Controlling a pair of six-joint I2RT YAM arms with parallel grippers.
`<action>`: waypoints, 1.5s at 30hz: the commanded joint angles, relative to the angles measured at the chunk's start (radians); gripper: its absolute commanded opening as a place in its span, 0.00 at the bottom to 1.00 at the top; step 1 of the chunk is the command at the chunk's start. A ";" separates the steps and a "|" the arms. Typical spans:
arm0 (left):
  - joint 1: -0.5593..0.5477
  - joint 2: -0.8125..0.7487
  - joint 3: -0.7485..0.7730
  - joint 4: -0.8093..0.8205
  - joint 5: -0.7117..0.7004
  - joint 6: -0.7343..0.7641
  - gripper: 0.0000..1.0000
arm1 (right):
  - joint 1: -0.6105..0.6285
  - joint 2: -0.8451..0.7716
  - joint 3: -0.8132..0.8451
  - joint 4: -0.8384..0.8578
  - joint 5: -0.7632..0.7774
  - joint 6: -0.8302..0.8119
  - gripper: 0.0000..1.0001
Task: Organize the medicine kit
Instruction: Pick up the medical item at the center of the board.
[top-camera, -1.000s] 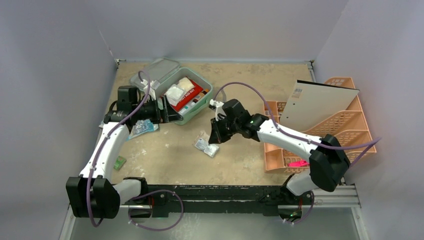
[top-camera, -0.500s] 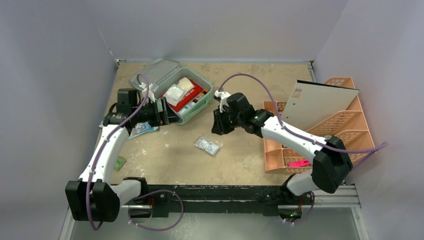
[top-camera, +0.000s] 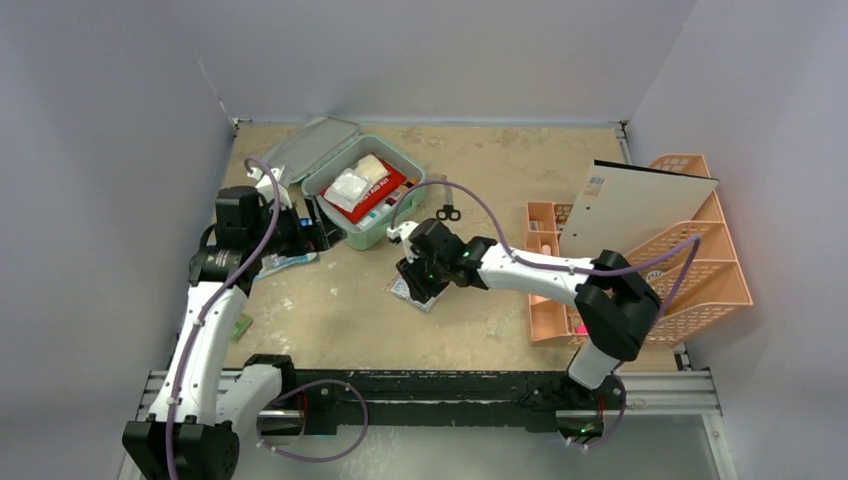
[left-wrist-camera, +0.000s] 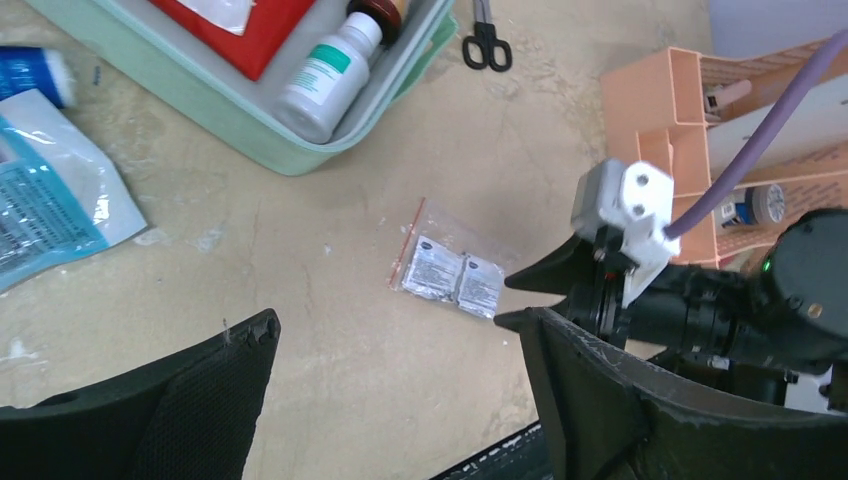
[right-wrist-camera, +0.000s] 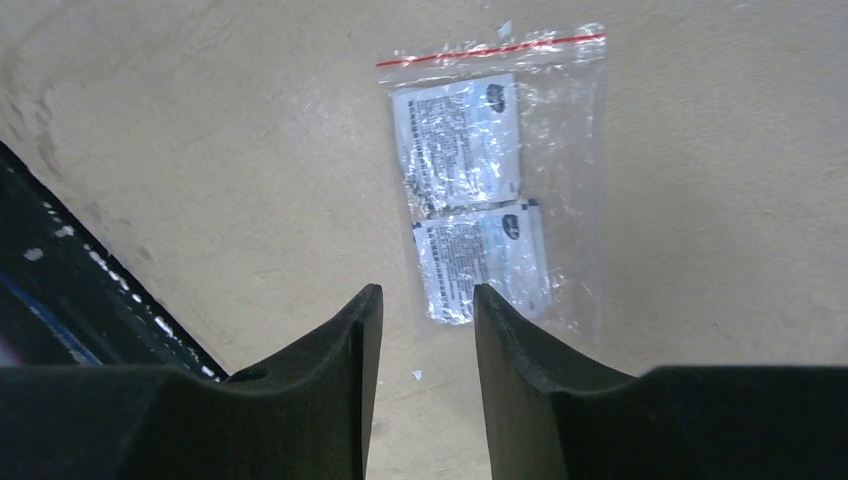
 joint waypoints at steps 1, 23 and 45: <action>-0.002 -0.050 -0.010 0.016 -0.102 -0.029 0.89 | 0.058 0.035 0.059 -0.030 0.085 -0.068 0.43; -0.003 -0.171 0.014 0.001 -0.232 -0.013 0.92 | 0.197 0.227 0.091 -0.041 0.460 -0.095 0.10; -0.003 -0.017 -0.101 0.230 0.149 -0.184 0.81 | 0.014 -0.214 -0.059 0.271 0.107 0.410 0.00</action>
